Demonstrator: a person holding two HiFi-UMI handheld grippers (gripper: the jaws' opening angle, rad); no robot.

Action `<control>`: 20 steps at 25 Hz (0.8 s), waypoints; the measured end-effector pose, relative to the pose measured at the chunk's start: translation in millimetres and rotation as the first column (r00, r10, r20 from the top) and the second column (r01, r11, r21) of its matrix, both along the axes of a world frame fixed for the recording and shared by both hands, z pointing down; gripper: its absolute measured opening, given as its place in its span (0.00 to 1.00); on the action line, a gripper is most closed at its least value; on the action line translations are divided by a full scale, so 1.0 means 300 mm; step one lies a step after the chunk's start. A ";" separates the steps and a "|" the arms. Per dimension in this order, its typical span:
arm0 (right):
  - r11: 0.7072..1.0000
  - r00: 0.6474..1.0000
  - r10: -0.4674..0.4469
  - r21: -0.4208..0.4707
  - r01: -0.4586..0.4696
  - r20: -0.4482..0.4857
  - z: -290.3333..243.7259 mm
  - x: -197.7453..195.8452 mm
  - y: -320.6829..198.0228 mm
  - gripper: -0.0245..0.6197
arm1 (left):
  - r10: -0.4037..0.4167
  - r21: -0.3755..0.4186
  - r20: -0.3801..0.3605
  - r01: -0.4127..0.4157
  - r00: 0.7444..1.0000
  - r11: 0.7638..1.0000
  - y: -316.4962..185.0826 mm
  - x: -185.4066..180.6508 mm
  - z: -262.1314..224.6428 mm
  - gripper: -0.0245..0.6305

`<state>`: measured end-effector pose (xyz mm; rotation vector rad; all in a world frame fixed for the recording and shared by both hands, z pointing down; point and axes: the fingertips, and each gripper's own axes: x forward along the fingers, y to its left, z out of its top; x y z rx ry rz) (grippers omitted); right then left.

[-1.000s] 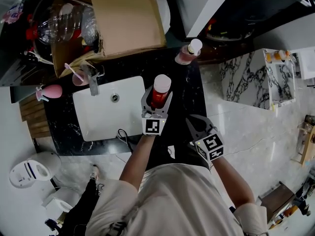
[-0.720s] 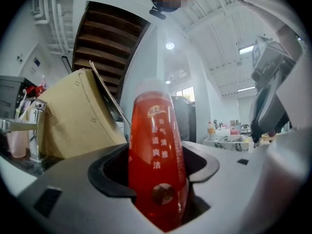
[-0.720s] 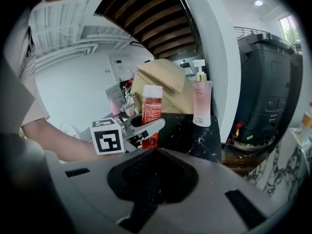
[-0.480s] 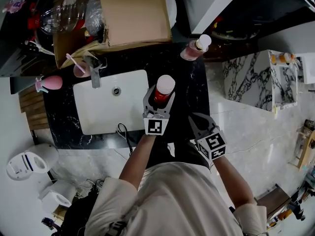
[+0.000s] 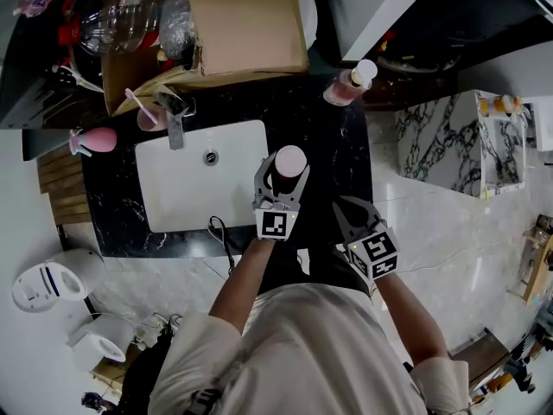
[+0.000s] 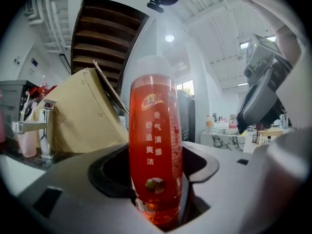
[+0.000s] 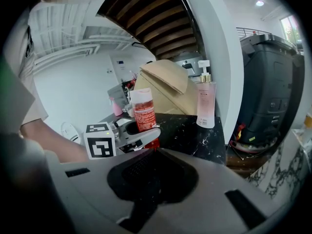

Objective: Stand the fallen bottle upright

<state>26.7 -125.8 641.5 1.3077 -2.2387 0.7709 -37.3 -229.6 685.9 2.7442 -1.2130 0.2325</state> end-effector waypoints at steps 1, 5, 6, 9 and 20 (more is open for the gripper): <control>1.000 1.000 0.000 0.002 0.000 0.001 -0.002 -0.003 0.000 0.09 | 0.002 0.000 0.005 -0.002 1.000 1.000 0.004 -0.004 0.001 0.49; 1.000 1.000 0.003 0.009 -0.003 0.003 -0.012 -0.011 0.004 0.09 | 0.013 0.001 0.023 -0.013 1.000 1.000 0.022 -0.010 0.006 0.49; 1.000 1.000 0.005 0.011 -0.005 0.003 -0.014 -0.013 0.006 0.09 | 0.017 0.001 0.029 -0.017 0.999 1.000 0.027 -0.011 0.007 0.49; 1.000 1.000 0.006 0.014 -0.006 0.002 -0.024 -0.021 0.014 0.09 | 0.033 0.021 0.048 -0.034 0.998 0.999 0.031 -0.012 -0.002 0.49; 0.999 1.000 0.021 0.051 -0.020 -0.014 -0.099 -0.041 0.029 0.09 | 0.103 0.028 0.124 -0.107 0.987 0.994 0.039 -0.016 -0.023 0.52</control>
